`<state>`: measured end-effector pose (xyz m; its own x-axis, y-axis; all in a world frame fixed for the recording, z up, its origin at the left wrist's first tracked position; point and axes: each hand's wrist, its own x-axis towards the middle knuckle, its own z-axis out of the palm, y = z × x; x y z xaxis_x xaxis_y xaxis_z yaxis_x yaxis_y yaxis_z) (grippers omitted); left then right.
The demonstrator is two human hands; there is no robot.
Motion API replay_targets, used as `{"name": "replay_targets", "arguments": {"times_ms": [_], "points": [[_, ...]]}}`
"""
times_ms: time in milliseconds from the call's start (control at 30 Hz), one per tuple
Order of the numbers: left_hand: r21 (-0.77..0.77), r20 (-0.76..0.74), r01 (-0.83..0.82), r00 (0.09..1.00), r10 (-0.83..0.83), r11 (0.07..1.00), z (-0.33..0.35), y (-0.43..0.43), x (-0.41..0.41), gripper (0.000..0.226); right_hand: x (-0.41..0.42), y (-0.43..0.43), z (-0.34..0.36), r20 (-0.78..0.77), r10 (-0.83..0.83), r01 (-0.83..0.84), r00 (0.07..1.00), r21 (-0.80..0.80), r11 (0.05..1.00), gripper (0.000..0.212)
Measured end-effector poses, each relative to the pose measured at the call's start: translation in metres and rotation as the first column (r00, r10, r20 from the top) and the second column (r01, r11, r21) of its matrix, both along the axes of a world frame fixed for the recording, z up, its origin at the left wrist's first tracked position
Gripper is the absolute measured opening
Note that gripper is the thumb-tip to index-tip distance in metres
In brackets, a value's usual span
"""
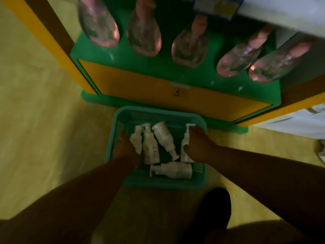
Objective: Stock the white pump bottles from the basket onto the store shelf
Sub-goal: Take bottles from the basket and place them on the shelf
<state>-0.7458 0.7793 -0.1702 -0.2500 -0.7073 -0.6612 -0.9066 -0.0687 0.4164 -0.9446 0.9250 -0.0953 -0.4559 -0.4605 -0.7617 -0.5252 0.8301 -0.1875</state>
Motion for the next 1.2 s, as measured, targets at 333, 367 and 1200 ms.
{"name": "replay_targets", "arguments": {"times_ms": [333, 367, 1200], "points": [[-0.137, -0.501, -0.075, 0.866, -0.003, 0.988, 0.171, -0.017, 0.008, 0.093, 0.069, -0.064, 0.122, 0.344, -0.054, 0.179, 0.937, -0.343, 0.922, 0.025], [-0.142, -0.529, -0.068, 0.848, -0.018, 0.988, 0.188, -0.018, 0.006, 0.095, 0.075, -0.067, 0.130, 0.411, -0.099, 0.268, 0.906, -0.377, 0.887, 0.028], [-0.365, -0.915, -0.086, 0.217, -0.341, 0.927, 0.510, -0.038, 0.043, 0.042, 0.102, -0.073, 0.405, 0.313, 0.149, 0.305, 0.938, -0.950, 0.073, 0.058]]}}
